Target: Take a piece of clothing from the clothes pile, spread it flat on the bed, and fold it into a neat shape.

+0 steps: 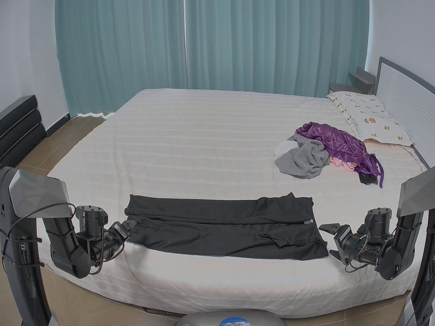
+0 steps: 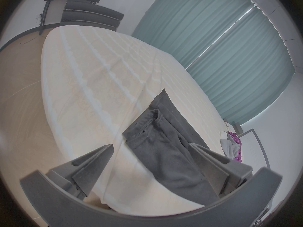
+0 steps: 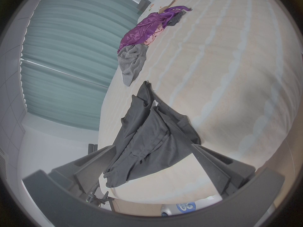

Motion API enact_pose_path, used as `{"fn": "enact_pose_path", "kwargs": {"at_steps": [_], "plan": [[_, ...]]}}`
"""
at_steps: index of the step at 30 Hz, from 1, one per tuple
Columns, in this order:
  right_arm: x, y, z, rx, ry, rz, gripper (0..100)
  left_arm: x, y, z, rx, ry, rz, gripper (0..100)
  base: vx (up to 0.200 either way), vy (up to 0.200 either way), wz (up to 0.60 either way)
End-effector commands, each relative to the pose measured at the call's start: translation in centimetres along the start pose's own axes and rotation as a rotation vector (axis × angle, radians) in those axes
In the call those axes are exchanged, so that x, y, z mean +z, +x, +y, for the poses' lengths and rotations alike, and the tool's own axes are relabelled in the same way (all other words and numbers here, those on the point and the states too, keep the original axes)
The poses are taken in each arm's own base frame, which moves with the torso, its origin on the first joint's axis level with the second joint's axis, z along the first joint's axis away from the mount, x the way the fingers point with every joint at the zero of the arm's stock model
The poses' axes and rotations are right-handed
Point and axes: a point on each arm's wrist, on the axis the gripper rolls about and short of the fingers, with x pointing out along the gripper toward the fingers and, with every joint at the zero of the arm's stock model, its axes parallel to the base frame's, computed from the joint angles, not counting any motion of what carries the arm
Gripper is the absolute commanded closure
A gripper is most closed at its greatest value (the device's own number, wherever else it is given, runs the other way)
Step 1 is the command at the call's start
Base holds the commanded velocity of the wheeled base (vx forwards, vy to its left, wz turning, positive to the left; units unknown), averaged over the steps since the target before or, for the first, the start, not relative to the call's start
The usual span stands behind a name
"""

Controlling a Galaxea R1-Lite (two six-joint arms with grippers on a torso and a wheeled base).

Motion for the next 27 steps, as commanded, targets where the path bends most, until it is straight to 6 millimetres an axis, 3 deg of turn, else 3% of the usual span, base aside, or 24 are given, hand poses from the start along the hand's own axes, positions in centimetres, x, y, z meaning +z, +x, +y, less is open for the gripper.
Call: {"fn": "enact_pose_path", "kwargs": {"at_steps": [1,8,9,20,27], "plan": [[-0.2,0.2,-0.4,-0.016,0.002,0.011,0,-0.2,2.3,0.1,0.025,0.003,-0.022,0,0.000,0.000,0.00],[-0.5,0.5,-0.5,-0.015,-0.007,0.012,0,-0.3,3.2,0.2,0.052,0.046,-0.043,0,0.000,0.000,0.00],[-0.6,0.6,-0.6,-0.019,-0.007,0.010,0,-0.3,3.3,0.2,0.054,0.048,-0.045,100,0.000,0.000,0.00],[-2.8,1.5,-0.1,-0.072,-0.076,-0.026,0,0.6,2.4,0.8,0.089,0.035,-0.086,100,0.000,0.000,0.00],[-3.0,2.9,-0.2,-0.094,-0.096,-0.050,0,0.5,1.6,1.0,0.102,0.036,-0.077,100,0.000,0.000,0.00]]}}
